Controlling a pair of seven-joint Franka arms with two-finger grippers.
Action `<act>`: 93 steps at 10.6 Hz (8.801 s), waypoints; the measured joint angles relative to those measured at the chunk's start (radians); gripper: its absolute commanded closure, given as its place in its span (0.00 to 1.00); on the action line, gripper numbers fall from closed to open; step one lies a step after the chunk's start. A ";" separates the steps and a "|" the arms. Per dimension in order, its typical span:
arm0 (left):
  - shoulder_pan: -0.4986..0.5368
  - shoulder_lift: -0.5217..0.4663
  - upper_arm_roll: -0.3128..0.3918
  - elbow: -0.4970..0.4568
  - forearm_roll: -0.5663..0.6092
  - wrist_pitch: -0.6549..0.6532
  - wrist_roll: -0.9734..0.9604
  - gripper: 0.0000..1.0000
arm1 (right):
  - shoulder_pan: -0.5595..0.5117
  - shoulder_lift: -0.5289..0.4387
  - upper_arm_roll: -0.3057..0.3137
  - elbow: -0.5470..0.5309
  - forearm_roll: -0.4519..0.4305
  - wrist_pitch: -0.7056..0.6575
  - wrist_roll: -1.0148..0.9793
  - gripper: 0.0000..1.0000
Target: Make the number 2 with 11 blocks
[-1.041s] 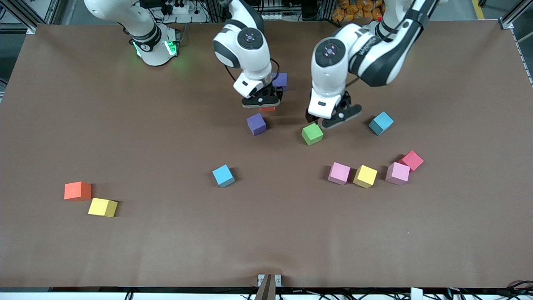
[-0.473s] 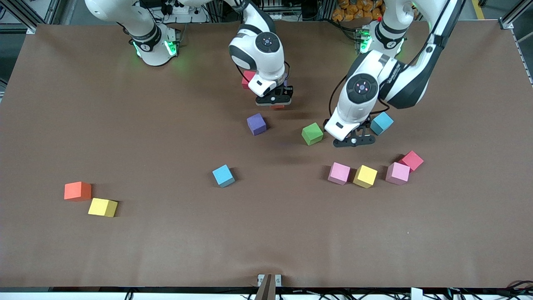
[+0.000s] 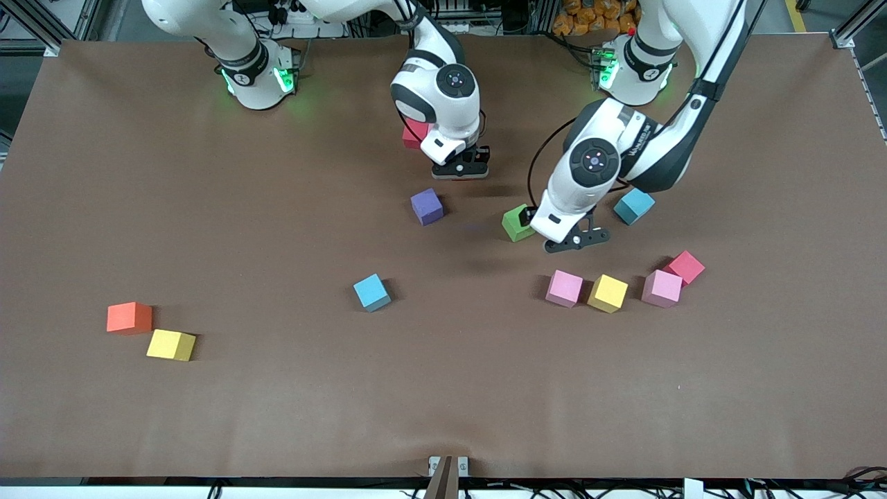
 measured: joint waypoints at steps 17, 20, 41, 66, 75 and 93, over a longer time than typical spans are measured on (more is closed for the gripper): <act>-0.046 0.096 0.008 -0.065 0.000 0.172 -0.259 0.00 | 0.012 0.011 -0.001 0.000 -0.029 0.014 0.046 1.00; -0.046 0.099 0.008 -0.067 -0.002 0.189 -0.262 0.00 | 0.013 0.011 -0.002 0.000 -0.030 0.014 0.046 1.00; -0.057 0.145 -0.025 -0.043 -0.002 0.250 -0.275 0.63 | -0.069 -0.072 -0.067 0.047 -0.140 -0.051 -0.113 0.00; -0.125 0.143 -0.090 -0.043 -0.002 0.250 -0.282 0.63 | -0.222 -0.147 -0.063 -0.120 -0.141 0.029 -0.386 1.00; -0.225 0.180 -0.116 0.029 0.060 0.175 -0.277 0.63 | -0.319 -0.192 -0.070 -0.141 -0.107 -0.015 -0.045 1.00; -0.246 0.240 -0.110 0.059 0.140 0.161 -0.275 0.62 | -0.351 -0.192 -0.076 -0.144 -0.049 -0.004 0.639 1.00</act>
